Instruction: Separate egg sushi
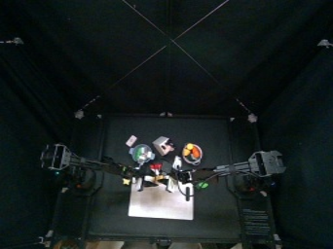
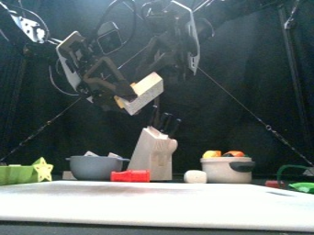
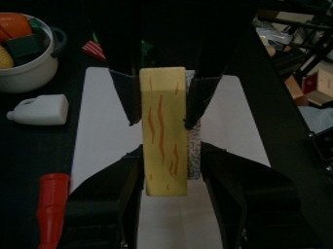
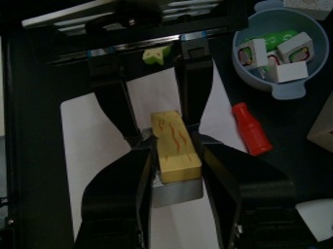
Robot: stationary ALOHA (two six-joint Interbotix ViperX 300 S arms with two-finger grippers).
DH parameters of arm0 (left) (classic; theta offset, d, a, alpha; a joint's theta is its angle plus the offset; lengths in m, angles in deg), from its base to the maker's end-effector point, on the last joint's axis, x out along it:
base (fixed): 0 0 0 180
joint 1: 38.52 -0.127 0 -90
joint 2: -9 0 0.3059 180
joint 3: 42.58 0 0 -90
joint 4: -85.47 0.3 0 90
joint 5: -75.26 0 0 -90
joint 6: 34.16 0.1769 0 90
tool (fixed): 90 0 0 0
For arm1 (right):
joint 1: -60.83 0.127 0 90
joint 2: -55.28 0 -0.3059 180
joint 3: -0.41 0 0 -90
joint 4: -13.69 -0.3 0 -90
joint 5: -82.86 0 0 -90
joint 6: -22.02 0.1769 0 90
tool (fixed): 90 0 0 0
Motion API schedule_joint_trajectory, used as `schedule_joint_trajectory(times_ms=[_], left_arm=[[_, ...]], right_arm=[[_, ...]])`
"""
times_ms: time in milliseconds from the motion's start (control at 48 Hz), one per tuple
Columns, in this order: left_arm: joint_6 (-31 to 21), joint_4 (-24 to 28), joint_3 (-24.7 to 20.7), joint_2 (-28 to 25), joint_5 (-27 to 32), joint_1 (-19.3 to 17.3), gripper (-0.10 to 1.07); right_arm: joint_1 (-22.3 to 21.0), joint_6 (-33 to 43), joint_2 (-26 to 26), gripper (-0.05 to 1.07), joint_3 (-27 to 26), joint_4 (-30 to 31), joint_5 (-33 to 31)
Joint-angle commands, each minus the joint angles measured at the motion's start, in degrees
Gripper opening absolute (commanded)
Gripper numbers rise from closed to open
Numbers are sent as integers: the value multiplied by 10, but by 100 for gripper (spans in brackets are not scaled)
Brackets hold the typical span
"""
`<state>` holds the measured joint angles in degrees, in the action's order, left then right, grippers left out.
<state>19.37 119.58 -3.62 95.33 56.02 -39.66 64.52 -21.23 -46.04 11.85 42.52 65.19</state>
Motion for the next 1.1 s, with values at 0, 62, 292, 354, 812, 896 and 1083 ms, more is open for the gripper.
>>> schedule_joint_trajectory(times_ms=[0,62,292,354,812,896,1083], left_arm=[[-3,-3,-6,4,-5,-2,59],[-3,-2,-6,4,-5,-3,59],[-3,-3,-3,5,-5,-5,59],[-3,-3,-3,5,-5,-6,59],[-3,-4,4,8,-5,-8,59],[-3,-4,4,9,-5,-9,59],[-3,-3,4,9,-5,-10,59]], right_arm=[[-2,1,20,55,-11,-2,-3],[-2,1,24,55,-11,-2,-8],[-1,0,41,55,-9,0,-25],[-1,0,45,55,-7,1,-25],[0,3,67,55,10,0,-25],[-1,4,73,55,13,-2,-26],[1,4,82,54,19,-2,-25]])
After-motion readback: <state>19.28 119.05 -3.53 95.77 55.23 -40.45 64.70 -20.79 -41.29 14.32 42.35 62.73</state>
